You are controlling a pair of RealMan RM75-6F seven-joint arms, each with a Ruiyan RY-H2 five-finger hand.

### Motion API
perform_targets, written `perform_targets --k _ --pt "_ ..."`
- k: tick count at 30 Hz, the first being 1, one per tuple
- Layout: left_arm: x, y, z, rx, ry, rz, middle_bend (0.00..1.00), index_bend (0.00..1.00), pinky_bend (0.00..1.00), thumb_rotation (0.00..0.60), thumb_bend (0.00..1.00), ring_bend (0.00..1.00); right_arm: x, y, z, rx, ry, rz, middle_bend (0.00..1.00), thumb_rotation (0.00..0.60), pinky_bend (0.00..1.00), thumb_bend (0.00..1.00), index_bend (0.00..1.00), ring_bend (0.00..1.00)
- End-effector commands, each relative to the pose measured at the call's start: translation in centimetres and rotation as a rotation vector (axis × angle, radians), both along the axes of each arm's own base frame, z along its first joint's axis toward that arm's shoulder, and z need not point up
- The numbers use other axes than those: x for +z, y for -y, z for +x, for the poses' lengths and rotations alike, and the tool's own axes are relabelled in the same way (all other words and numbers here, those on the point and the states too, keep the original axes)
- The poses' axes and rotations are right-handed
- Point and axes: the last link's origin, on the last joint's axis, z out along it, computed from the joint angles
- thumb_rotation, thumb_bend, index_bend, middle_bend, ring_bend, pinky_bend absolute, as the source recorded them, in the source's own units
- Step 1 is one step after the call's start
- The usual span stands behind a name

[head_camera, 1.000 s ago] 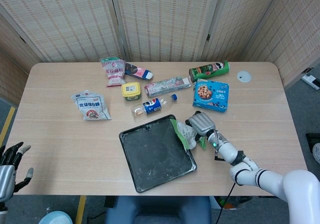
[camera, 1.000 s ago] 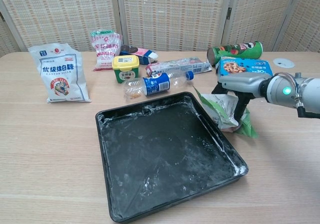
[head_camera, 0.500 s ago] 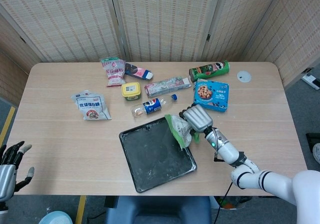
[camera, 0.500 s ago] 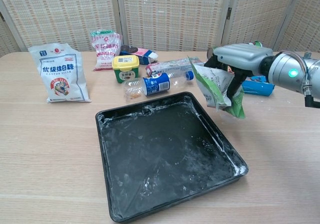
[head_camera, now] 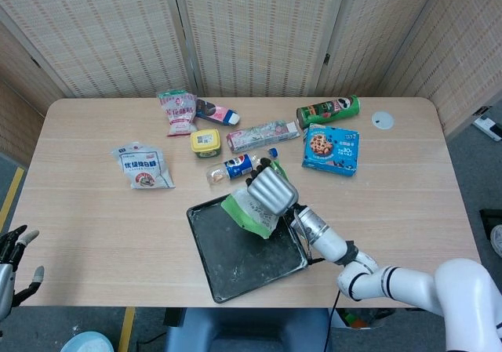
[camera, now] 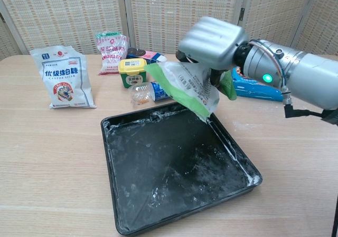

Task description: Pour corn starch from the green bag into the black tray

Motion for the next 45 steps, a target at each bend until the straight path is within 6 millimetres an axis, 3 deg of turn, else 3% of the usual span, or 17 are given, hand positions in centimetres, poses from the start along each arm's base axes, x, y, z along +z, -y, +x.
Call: perform_targets --k 1,18,24,29,45 --pt "0.0 0.0 0.0 0.0 0.001 0.0 0.14 0.2 0.0 0.6 0.46 0.15 -0.4 -0.2 0.7 0.036 -0.008 -0.024 0.57 0.6 0.37 0.21 0.74 0.55" --pt "-0.3 -0.1 -0.1 0.007 0.0 -0.009 0.14 0.21 0.0 0.6 0.46 0.15 -1.7 -1.1 -0.4 0.057 -0.084 -0.187 0.59 0.6 0.39 0.21 0.74 0.67" --pt "-0.3 -0.2 -0.1 0.008 -0.002 -0.008 0.14 0.21 0.0 0.6 0.46 0.15 -2.3 -1.3 -0.6 0.05 -0.078 -0.205 0.64 0.6 0.46 0.21 0.74 0.75" --pt "-0.3 -0.1 -0.3 0.015 -0.003 -0.009 0.14 0.21 0.0 0.6 0.46 0.15 -2.5 -1.3 -1.0 0.018 -0.041 -0.204 0.75 0.6 0.57 0.21 0.79 0.84" --pt "-0.5 -0.4 -0.3 0.013 -0.005 -0.015 0.14 0.21 0.0 0.6 0.46 0.15 -2.4 -1.0 -1.1 -0.09 0.127 -0.183 0.76 0.6 0.63 0.21 0.81 0.84"
